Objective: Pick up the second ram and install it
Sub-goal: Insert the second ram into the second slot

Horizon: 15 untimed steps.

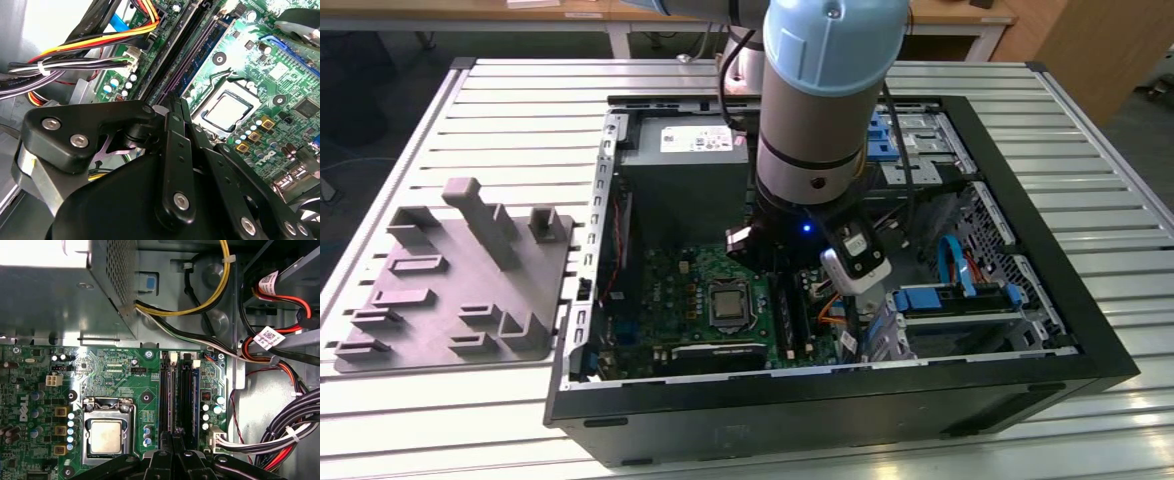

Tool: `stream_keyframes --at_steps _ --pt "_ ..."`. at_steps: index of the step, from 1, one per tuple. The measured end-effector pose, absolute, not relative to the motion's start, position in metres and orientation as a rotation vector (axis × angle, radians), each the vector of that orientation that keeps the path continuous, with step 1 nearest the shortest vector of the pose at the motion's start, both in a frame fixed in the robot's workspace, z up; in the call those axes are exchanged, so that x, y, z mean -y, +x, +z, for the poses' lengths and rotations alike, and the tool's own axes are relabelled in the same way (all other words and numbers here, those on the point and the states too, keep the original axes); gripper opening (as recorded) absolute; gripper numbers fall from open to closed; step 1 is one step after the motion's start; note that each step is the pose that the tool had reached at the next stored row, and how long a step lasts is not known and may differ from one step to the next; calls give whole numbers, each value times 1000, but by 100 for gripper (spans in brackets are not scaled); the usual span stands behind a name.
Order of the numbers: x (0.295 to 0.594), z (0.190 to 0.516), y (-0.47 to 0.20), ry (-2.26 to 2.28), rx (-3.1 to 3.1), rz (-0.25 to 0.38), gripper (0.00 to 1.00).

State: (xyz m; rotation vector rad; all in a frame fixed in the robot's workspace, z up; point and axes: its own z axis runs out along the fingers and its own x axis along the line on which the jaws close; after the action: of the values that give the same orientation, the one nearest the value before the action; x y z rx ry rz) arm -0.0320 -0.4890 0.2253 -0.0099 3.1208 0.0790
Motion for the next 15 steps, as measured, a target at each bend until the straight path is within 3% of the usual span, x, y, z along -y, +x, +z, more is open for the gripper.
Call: stream_keyframes --at_steps 15 --pt "489 225 -31 4 -3120 81 11"
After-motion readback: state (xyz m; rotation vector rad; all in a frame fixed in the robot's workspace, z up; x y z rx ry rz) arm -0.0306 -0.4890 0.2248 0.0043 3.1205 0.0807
